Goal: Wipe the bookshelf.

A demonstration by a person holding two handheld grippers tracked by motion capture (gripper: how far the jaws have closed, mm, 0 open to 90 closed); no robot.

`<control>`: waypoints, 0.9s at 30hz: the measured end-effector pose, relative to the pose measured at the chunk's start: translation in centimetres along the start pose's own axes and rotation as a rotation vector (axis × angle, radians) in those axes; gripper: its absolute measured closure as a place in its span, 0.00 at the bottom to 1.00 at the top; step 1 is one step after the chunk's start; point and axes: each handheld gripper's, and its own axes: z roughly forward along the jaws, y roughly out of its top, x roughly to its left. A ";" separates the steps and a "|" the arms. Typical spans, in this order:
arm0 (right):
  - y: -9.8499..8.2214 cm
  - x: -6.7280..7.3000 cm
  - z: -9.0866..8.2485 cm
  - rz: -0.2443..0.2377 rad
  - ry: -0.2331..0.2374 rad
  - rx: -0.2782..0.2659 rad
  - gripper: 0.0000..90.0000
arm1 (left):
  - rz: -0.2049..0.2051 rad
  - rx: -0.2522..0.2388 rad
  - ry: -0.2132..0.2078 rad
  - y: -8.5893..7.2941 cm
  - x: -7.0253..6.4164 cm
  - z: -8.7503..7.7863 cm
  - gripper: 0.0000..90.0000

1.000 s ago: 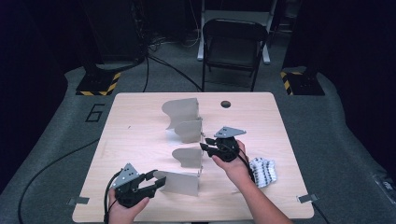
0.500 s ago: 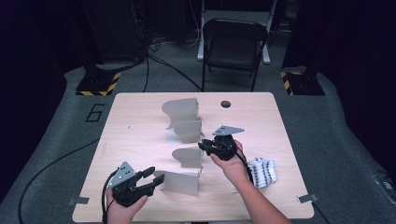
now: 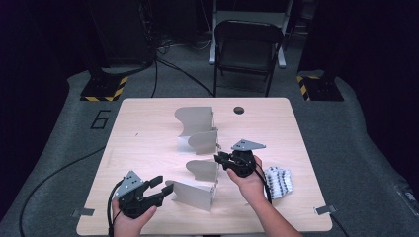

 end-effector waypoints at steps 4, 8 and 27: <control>0.0 0.3 -0.5 -0.017 -0.017 -0.009 0.76 | -0.003 0.004 -0.018 0.2 -0.3 -0.1 0.48; -0.1 0.3 -2.0 -0.011 -0.036 -0.037 0.61 | 0.001 0.008 -0.020 0.2 -0.4 0.1 0.48; -4.8 3.6 -6.2 -0.125 0.226 0.032 0.64 | 0.004 0.008 0.010 0.6 0.0 1.2 0.48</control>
